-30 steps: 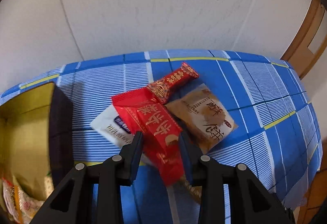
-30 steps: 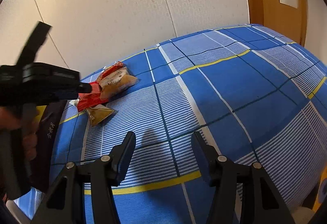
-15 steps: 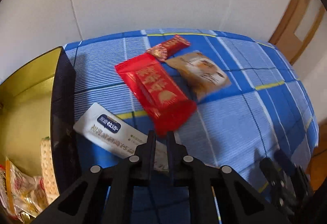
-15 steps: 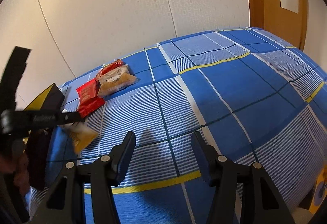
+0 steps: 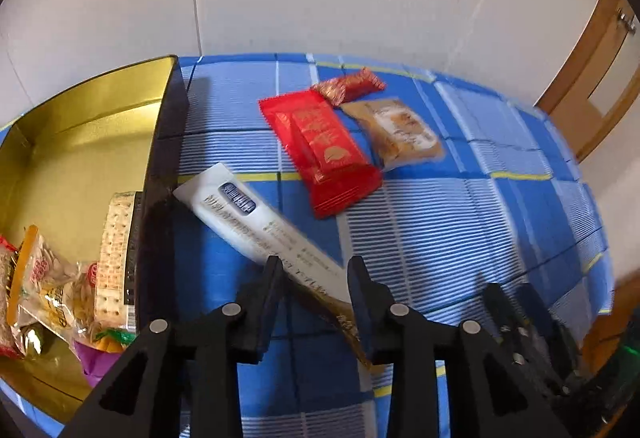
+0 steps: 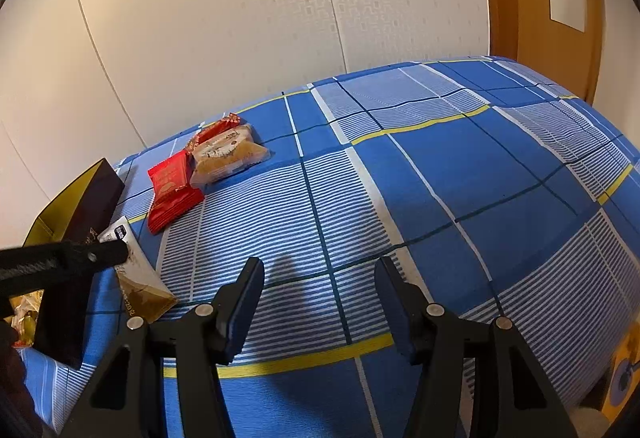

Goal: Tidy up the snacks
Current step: 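Lift the white stick pack with the left gripper while the right grasps the red packet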

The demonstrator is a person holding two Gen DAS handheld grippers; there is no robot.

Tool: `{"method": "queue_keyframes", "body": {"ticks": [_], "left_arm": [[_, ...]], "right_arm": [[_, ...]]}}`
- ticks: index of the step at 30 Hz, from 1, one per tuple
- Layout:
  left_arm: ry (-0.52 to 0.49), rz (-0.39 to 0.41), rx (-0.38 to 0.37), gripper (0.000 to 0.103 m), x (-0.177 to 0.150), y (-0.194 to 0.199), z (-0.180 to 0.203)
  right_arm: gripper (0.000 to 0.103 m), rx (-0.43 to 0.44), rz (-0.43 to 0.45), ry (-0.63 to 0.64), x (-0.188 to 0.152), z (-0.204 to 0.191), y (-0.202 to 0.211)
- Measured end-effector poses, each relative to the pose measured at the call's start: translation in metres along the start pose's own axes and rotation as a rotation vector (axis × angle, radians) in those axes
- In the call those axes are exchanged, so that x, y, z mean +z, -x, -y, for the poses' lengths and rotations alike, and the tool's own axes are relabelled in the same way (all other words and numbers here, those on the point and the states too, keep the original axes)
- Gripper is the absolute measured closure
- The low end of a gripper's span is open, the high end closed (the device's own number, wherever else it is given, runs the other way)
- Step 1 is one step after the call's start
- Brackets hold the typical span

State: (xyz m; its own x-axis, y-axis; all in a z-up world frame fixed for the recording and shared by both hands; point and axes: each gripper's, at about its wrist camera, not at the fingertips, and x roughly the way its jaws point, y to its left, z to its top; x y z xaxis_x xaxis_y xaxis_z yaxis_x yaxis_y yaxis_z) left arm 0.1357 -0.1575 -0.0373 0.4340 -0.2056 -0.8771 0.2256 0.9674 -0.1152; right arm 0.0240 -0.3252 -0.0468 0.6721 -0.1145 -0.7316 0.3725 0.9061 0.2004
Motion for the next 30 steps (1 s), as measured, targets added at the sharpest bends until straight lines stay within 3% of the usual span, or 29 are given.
{"method": "queue_keyframes", "body": {"ticks": [4, 10, 12, 14, 20, 25, 28, 30], "left_arm": [[0.011, -0.022, 0.032, 0.063, 0.003, -0.015, -0.002], [0.025, -0.02, -0.044, 0.063, -0.001, -0.017, -0.005], [0.029, -0.028, -0.103, 0.063, -0.003, -0.014, -0.003], [-0.025, -0.017, -0.068, 0.063, -0.004, -0.015, 0.005], [-0.05, 0.039, -0.082, 0.075, -0.021, -0.004, -0.002], [-0.095, 0.07, -0.075, 0.078, -0.041, 0.008, -0.004], [-0.07, 0.076, -0.09, 0.078, -0.05, 0.012, -0.009], [-0.07, 0.082, -0.086, 0.079, -0.055, 0.015, -0.011]], "right_arm": [[0.044, 0.002, 0.001, -0.003, 0.0, 0.0, 0.0], [0.044, 0.003, 0.001, -0.006, 0.0, 0.0, 0.0], [0.044, 0.001, 0.001, -0.005, 0.0, 0.0, 0.0], [0.044, -0.002, 0.001, 0.0, 0.0, -0.001, 0.0], [0.045, 0.031, -0.001, -0.027, 0.002, 0.004, 0.0], [0.056, 0.13, -0.028, 0.008, 0.009, -0.008, -0.003], [0.066, 0.199, -0.02, 0.103, 0.024, -0.027, -0.003], [0.066, 0.249, -0.04, 0.174, 0.041, -0.043, -0.006]]}}
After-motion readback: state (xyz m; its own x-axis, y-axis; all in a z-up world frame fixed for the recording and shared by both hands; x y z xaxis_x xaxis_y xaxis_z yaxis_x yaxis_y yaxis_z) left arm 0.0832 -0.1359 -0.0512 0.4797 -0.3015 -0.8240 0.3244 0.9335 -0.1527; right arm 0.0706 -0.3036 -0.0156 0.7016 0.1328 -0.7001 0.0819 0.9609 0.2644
